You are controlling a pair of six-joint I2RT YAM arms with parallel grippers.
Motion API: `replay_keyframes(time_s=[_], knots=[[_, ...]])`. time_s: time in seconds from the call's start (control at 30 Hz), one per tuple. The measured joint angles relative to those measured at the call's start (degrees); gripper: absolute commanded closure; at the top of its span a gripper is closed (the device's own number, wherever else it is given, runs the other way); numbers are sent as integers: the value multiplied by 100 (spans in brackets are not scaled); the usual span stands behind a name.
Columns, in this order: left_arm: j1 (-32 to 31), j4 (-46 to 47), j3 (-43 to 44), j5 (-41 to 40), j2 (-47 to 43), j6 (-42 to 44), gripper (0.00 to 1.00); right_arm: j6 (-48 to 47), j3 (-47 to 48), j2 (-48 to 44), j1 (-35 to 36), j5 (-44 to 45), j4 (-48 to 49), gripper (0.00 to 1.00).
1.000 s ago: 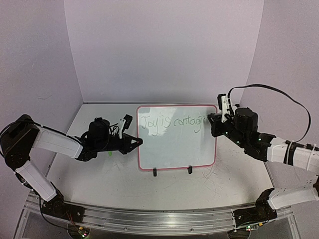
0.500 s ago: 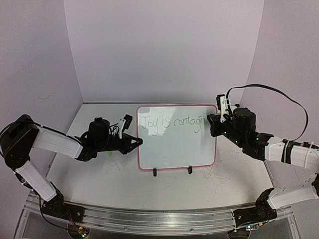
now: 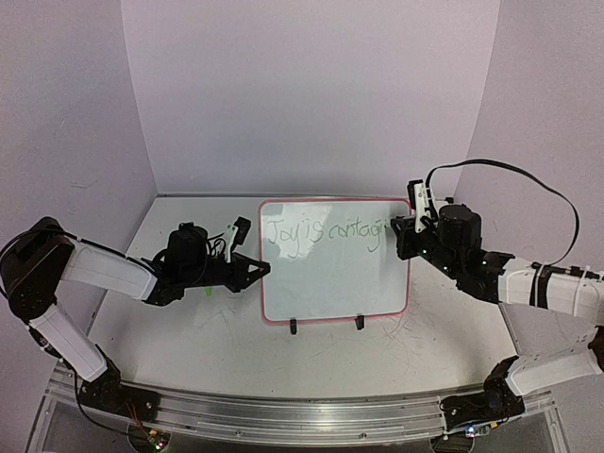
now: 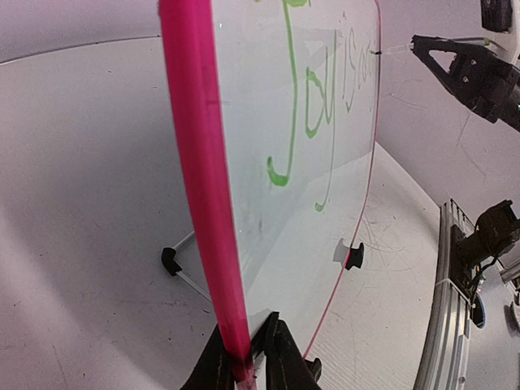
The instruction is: Write a sentence on the whiteboard
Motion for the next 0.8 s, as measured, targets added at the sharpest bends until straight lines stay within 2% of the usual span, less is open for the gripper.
replay_keyframes(time_s=[0.8], knots=[[-2, 0, 0, 0, 0, 0, 100, 66, -46, -38, 0, -69, -113, 100]])
